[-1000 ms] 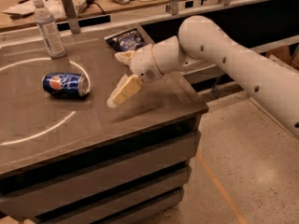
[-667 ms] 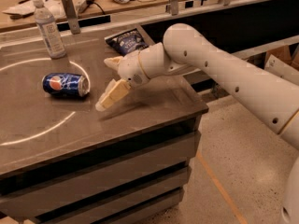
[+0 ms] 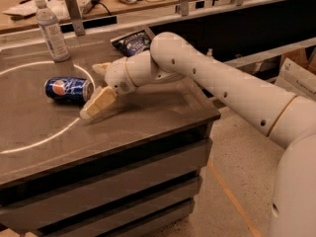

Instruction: Pick pepsi can

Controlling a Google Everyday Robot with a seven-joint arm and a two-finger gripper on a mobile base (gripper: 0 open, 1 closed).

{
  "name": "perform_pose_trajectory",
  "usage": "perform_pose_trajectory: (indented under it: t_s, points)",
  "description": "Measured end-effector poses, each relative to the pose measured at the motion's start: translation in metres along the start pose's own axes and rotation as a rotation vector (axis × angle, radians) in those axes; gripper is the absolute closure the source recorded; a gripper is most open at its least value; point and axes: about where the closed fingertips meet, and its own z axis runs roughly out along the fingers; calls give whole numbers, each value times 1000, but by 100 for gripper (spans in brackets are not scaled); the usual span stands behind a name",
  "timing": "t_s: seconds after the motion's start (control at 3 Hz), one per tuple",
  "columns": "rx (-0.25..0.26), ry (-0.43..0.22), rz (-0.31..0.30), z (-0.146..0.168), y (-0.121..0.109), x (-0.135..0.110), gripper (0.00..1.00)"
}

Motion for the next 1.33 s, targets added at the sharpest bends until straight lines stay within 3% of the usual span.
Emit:
perform_pose_trajectory:
  t_s: [0.33, 0.67, 1.33]
  points:
    - [9, -27, -5, 18, -6, -11, 0]
    - [5, -43, -7, 29, -9, -17, 16]
    - [-5, -51, -15, 27, -12, -23, 63]
